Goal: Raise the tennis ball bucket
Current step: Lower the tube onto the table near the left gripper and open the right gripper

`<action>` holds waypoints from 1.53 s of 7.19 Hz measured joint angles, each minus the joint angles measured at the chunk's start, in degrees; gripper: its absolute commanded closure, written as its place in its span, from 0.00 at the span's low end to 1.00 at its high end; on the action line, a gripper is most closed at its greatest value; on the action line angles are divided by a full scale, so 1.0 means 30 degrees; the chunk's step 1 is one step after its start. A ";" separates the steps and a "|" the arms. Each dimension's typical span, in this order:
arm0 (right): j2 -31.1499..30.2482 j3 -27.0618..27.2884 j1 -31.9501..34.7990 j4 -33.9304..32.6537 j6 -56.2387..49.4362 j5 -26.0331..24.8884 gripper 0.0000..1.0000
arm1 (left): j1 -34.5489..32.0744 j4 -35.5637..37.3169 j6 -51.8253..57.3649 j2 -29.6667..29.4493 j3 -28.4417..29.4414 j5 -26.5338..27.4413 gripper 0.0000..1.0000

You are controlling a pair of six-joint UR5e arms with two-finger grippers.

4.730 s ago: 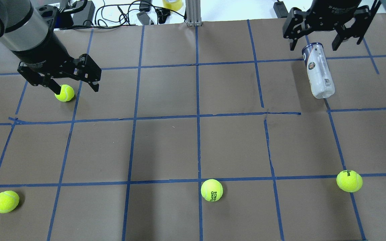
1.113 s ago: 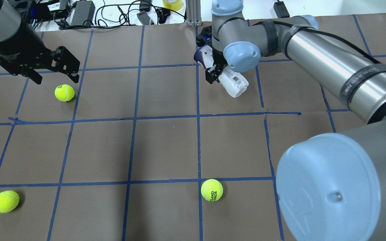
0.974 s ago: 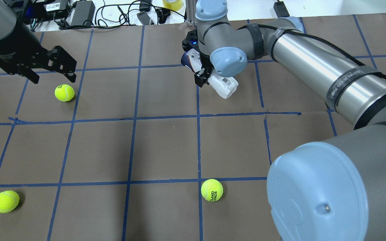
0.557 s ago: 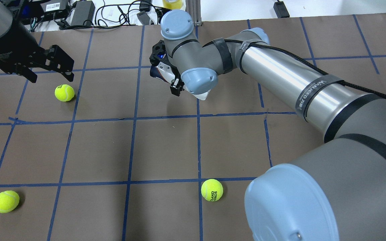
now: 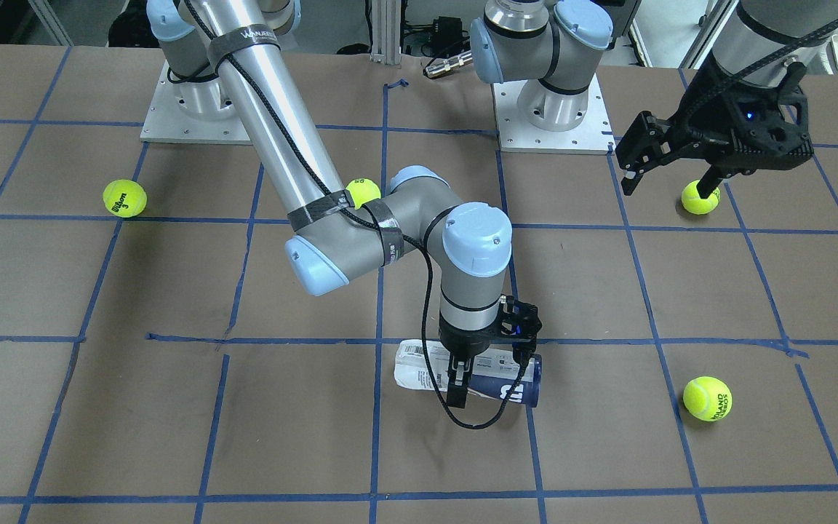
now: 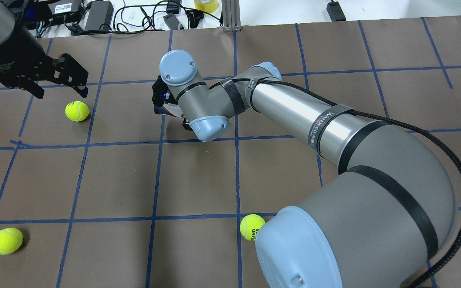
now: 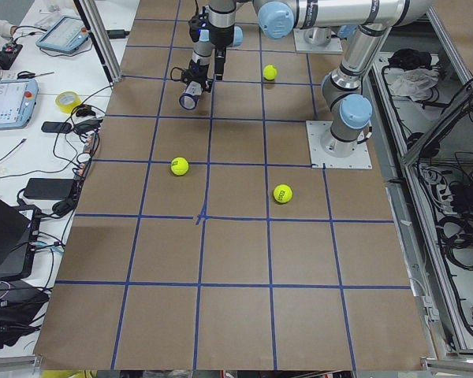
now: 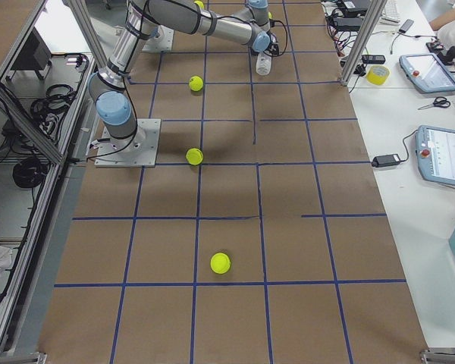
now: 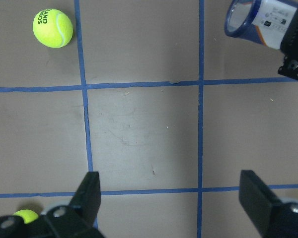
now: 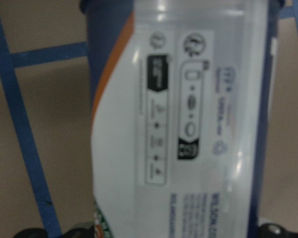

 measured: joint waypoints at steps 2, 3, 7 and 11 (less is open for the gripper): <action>0.0126 -0.0138 -0.0019 -0.0123 -0.1425 -0.0203 0.38 | -0.0020 0.0000 0.0003 -0.0001 -0.0004 -0.0004 0.00; 0.0107 -0.0172 -0.0299 -0.0201 -0.3043 0.0126 0.38 | -0.0031 0.0000 -0.0010 -0.0006 -0.0034 -0.0011 0.00; 0.0501 -0.0231 -0.1278 -0.0063 -0.5198 0.1031 0.12 | -0.0053 0.0000 -0.0020 -0.0054 -0.0112 -0.0058 0.00; 0.0009 -0.0490 -0.1515 0.0589 -0.5218 0.1807 0.00 | -0.0054 0.0000 -0.0014 -0.0059 -0.0171 -0.0056 0.00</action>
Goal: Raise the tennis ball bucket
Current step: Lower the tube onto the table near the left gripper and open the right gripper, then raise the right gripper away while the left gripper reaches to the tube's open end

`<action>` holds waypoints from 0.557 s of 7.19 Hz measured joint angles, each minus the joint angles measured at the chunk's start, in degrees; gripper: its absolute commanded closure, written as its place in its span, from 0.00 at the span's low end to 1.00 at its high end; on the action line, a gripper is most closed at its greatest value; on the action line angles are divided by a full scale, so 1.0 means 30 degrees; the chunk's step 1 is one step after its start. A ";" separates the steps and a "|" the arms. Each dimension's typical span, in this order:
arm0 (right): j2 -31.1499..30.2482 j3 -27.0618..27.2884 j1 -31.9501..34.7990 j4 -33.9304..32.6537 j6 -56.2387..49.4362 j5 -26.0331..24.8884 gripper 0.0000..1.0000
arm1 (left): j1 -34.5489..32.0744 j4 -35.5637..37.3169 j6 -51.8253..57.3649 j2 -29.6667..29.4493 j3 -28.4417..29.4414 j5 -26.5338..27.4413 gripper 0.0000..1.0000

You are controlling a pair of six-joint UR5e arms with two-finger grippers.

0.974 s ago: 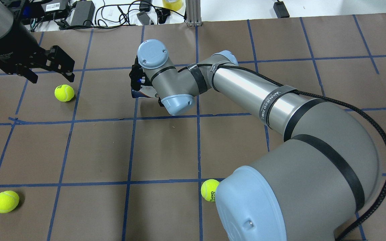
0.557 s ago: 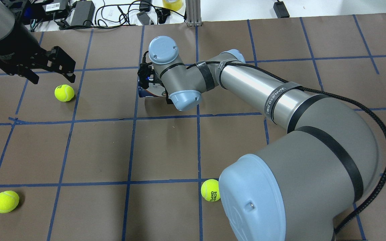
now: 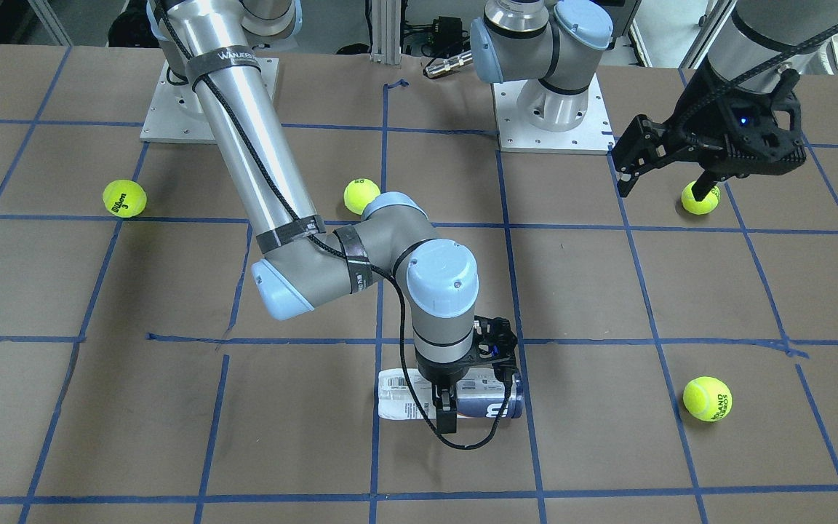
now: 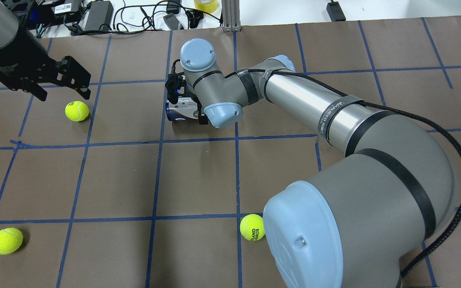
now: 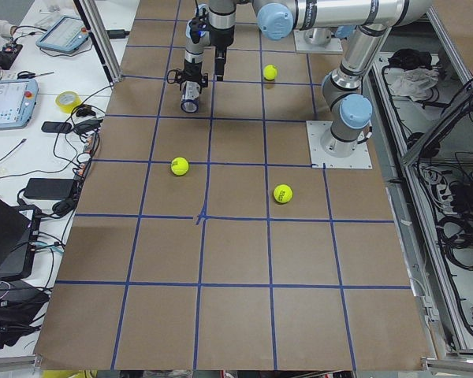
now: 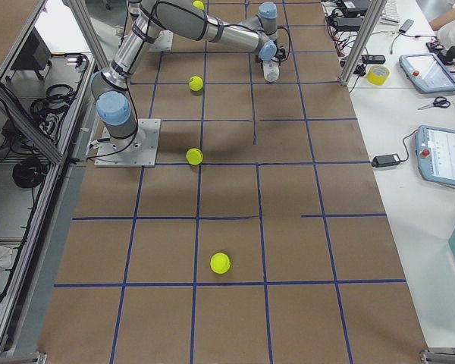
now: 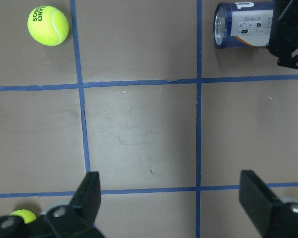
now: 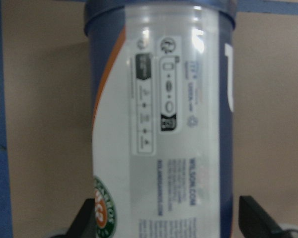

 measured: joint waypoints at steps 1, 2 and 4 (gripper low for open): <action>-0.0890 0.0131 -0.0185 0.0235 -0.0001 0.0031 0.00 | 0.0000 0.0001 0.0013 0.0000 -0.0027 0.0013 0.00; -0.1869 0.0284 -0.0640 0.0600 0.0042 -0.0011 0.00 | 0.0000 0.0001 0.0020 -0.0006 -0.0033 0.0015 0.00; -0.4238 0.1221 -0.2174 0.0989 0.0942 -0.0039 0.00 | 0.0046 0.0010 0.0110 -0.0071 -0.0025 -0.0238 0.00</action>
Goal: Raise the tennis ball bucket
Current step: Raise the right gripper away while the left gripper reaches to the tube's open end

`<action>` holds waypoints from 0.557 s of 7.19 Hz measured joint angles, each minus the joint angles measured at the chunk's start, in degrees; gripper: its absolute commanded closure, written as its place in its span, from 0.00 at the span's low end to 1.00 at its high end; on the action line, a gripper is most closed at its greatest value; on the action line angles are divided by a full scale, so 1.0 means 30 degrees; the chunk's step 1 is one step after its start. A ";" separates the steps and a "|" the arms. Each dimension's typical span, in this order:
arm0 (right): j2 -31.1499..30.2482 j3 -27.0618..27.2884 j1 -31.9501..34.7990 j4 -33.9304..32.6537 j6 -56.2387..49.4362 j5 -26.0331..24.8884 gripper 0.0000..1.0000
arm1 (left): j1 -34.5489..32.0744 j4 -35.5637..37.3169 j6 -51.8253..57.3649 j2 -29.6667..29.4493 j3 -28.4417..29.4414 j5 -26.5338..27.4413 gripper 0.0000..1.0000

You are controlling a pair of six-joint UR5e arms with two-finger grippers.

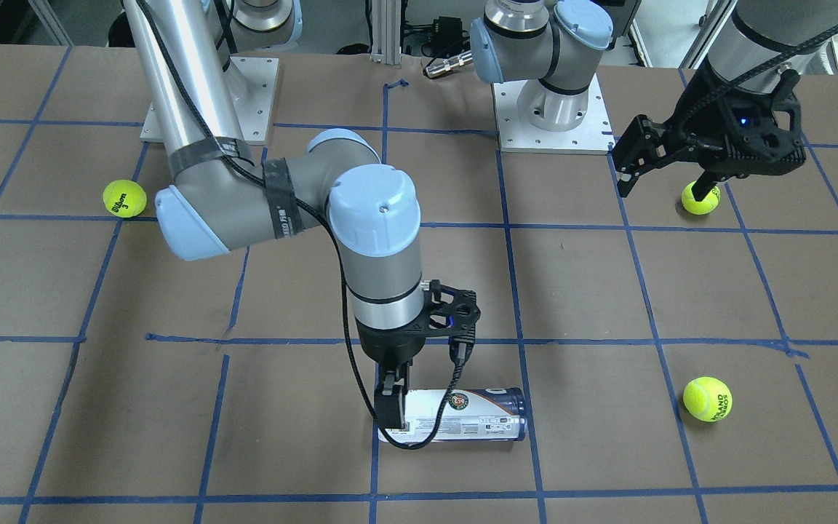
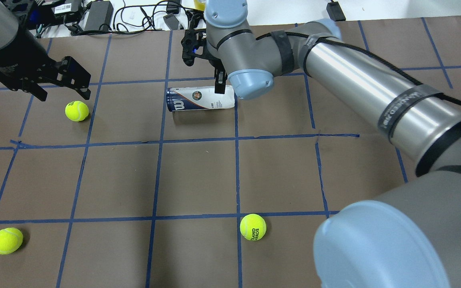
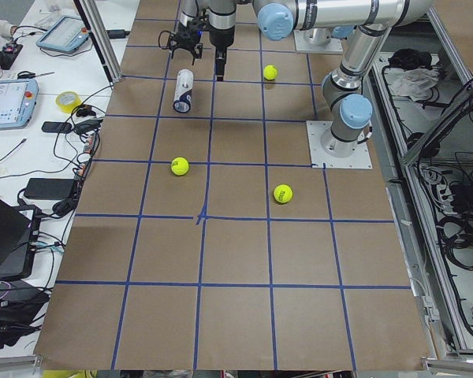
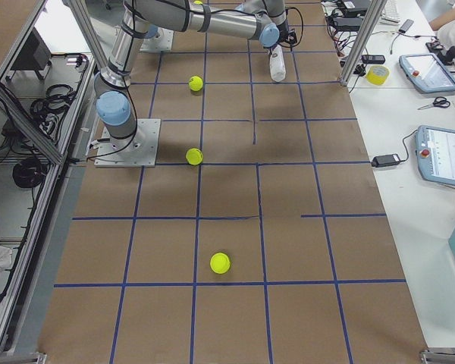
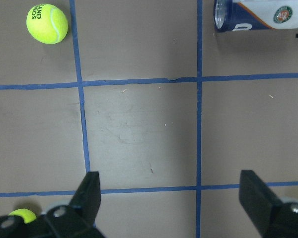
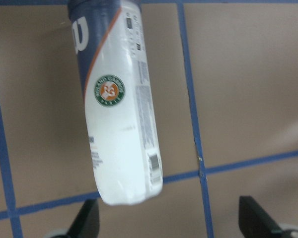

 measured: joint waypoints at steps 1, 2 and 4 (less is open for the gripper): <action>-0.1545 0.1038 -0.0799 0.0093 0.1589 -0.0059 0.00 | 0.0033 0.0349 0.0173 -0.0233 -0.0057 -0.0902 0.00; -0.3134 0.2237 -0.1595 0.0323 0.3727 -0.0176 0.00 | 0.0055 0.0960 0.0285 -0.0680 -0.0131 -0.2063 0.00; -0.6355 0.4292 -0.3160 0.2555 0.7868 -0.0610 0.00 | 0.0069 0.2883 0.0283 -0.2265 -0.0494 -0.3734 0.00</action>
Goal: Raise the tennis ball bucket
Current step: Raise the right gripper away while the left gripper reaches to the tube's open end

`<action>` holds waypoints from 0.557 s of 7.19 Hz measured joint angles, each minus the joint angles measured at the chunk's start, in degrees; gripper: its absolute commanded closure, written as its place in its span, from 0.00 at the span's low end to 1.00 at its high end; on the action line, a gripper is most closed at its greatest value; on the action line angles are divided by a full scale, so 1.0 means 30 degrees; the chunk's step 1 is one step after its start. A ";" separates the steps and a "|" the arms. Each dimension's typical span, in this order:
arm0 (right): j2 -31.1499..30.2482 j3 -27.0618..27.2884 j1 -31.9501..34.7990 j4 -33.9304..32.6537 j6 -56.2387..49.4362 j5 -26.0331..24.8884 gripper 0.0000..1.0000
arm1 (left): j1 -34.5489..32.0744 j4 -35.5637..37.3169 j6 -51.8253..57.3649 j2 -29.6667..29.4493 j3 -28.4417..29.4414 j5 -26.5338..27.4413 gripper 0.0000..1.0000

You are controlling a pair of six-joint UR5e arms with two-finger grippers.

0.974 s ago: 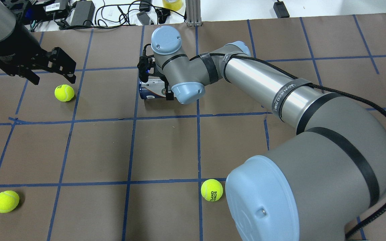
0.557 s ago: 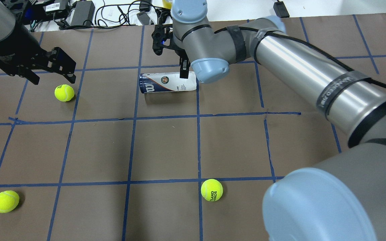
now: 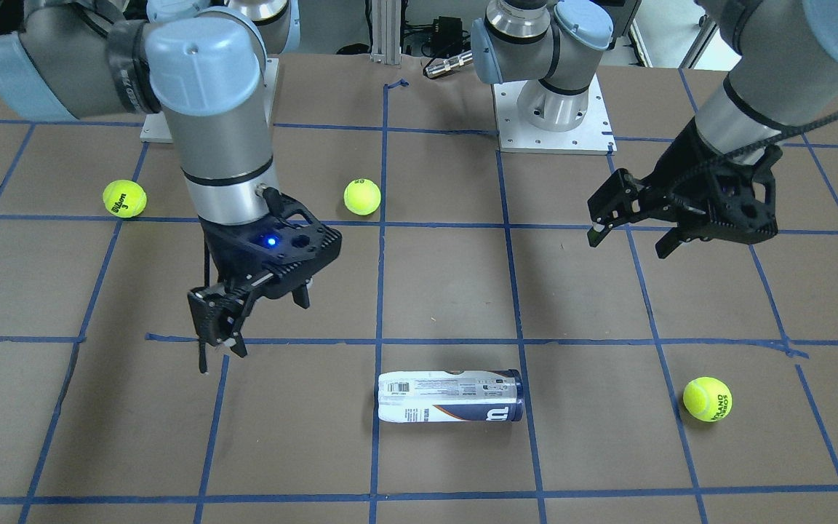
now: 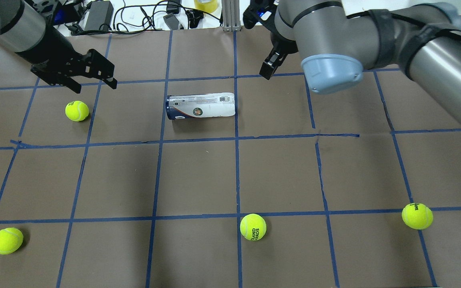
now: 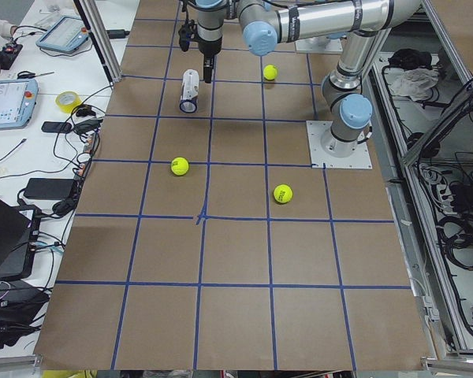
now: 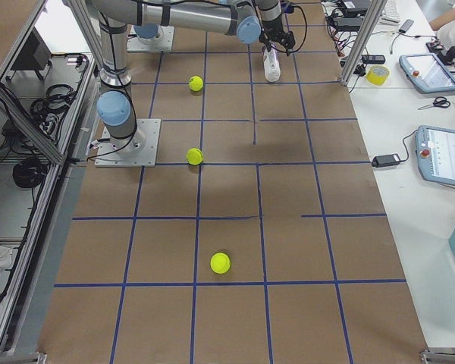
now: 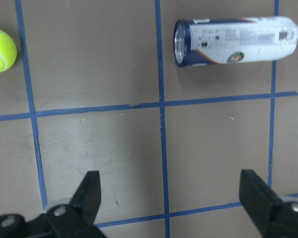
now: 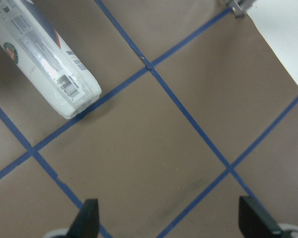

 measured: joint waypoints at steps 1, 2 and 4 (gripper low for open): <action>-0.1554 0.0391 -0.0666 0.2225 0.2155 -0.0135 0.00 | 0.0001 0.0803 -0.0100 -0.0855 -0.0264 -0.1306 0.00; -0.2799 0.0553 -0.1250 0.4128 0.4923 -0.0171 0.00 | 0.0001 0.1251 -0.0239 -0.1719 -0.0364 -0.2497 0.00; -0.4310 0.0451 -0.1905 0.6676 0.8676 -0.0085 0.00 | 0.0003 0.2562 -0.0490 -0.3387 -0.0357 -0.4350 0.00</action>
